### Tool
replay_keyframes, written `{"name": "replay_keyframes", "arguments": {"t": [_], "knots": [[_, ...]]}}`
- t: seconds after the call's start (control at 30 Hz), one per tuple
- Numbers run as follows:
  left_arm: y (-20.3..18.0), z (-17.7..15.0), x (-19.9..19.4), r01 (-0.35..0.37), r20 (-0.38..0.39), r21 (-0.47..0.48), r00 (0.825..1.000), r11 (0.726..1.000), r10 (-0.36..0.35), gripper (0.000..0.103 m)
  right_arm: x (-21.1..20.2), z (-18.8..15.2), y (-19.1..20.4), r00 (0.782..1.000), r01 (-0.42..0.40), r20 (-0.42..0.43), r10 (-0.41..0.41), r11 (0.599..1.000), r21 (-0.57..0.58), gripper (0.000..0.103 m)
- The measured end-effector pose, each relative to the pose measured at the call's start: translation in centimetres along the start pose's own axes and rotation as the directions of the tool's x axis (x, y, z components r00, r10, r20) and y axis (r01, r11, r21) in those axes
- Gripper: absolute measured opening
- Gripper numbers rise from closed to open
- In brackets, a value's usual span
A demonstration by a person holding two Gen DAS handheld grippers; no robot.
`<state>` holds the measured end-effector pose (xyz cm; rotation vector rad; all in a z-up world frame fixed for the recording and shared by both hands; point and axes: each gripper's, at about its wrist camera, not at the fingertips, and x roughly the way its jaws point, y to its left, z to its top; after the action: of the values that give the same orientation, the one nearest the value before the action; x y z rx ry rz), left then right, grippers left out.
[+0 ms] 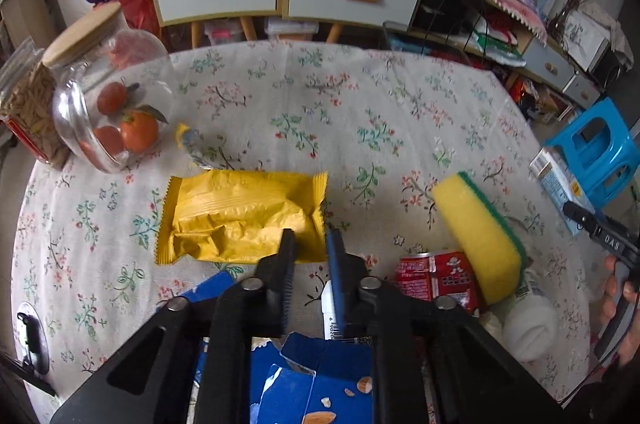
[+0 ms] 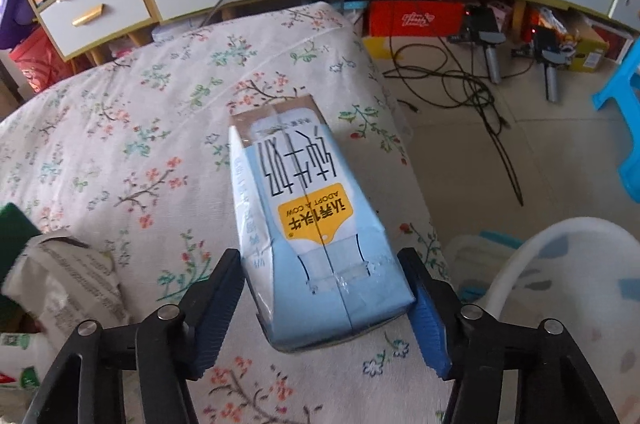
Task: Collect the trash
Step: 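Carry the milk carton to the white bin with the right gripper while the left gripper grasps the yellow wrapper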
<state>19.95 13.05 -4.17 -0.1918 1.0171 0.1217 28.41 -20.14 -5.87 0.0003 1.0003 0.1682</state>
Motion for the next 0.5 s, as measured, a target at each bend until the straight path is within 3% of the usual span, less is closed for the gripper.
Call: {"name": "replay_keyframes", "arguments": {"t": [0.03,0.17,0.3,0.37,0.43,0.5], "knots": [[0.0,0.0,-0.2,0.004,0.006,-0.002,1.0,1.0,-0.004,0.006,-0.3,-0.1,0.1,1.0,-0.002,0.004,0.002,1.0,-0.003,0.065],[-0.1,0.3,-1.5,0.026,0.038,-0.006,0.999,1.0,-0.026,0.002,-2.0,-0.3,0.3,1.0,-0.011,0.025,0.012,1.0,-0.02,0.064],[-0.4,0.4,-2.6,0.031,0.065,0.004,0.997,1.0,-0.031,0.001,-3.7,-0.6,0.1,0.998,-0.023,0.051,0.024,1.0,-0.021,0.062],[-0.3,0.7,-2.5,0.019,0.043,0.017,0.999,1.0,-0.019,0.004,-4.6,-0.8,-0.1,0.998,-0.032,0.06,0.032,0.999,-0.013,0.06],[0.5,1.1,-1.8,-0.015,-0.013,-0.004,1.0,1.0,0.015,0.016,-5.2,-1.1,-0.5,0.997,-0.042,0.061,0.042,0.999,-0.004,0.06],[2.3,1.2,-0.9,-0.04,-0.054,-0.081,0.998,0.996,0.035,0.07,-5.5,-1.4,-0.8,0.997,-0.044,0.057,0.044,0.999,0.003,0.06]]}}
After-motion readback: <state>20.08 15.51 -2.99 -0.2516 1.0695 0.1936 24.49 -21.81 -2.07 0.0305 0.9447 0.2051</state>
